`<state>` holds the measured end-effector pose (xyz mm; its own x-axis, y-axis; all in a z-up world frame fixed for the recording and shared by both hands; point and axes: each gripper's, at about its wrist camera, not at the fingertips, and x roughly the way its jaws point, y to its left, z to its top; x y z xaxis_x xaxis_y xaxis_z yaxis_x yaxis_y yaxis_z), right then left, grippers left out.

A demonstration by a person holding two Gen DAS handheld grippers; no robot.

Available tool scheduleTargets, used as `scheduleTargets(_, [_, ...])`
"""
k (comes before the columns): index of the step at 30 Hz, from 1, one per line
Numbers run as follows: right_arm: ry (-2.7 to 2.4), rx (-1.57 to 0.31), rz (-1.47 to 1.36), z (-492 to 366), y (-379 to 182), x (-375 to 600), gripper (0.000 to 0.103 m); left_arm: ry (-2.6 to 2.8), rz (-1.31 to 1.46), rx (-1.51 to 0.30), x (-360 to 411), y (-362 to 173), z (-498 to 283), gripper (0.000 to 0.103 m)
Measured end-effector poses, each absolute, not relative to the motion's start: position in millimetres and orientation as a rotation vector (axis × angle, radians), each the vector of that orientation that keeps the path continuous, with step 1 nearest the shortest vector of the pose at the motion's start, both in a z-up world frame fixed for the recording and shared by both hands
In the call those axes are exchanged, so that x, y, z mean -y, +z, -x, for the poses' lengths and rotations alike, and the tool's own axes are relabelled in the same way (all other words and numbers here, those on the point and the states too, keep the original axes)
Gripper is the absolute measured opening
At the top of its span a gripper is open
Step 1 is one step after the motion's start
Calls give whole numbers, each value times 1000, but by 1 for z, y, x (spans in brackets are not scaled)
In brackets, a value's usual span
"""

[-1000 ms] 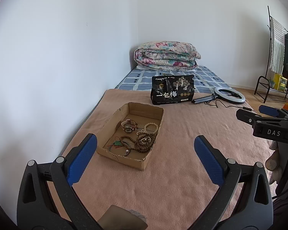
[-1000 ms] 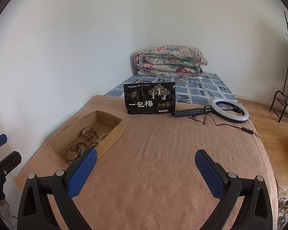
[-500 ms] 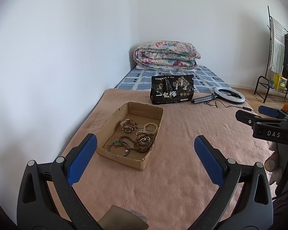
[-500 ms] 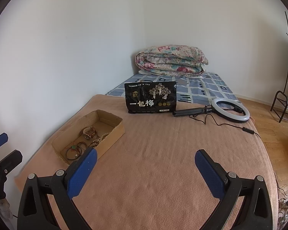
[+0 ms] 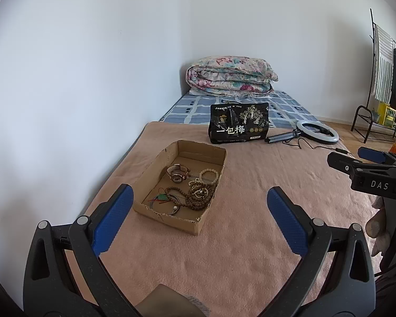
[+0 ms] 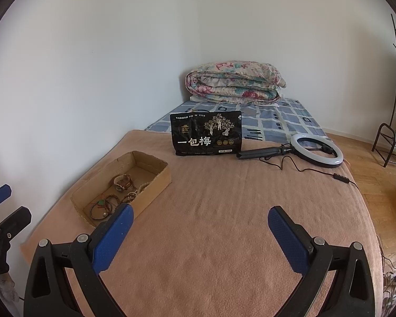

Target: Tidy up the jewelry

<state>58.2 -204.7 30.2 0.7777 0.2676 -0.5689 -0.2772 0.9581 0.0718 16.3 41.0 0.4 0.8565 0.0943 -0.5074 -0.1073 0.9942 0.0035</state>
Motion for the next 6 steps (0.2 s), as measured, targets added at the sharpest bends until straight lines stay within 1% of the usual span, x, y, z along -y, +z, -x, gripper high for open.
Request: scheduleTargets(6, [294,-614,14,-58,30,205,103,108,26,-531,-42,0,-16,103])
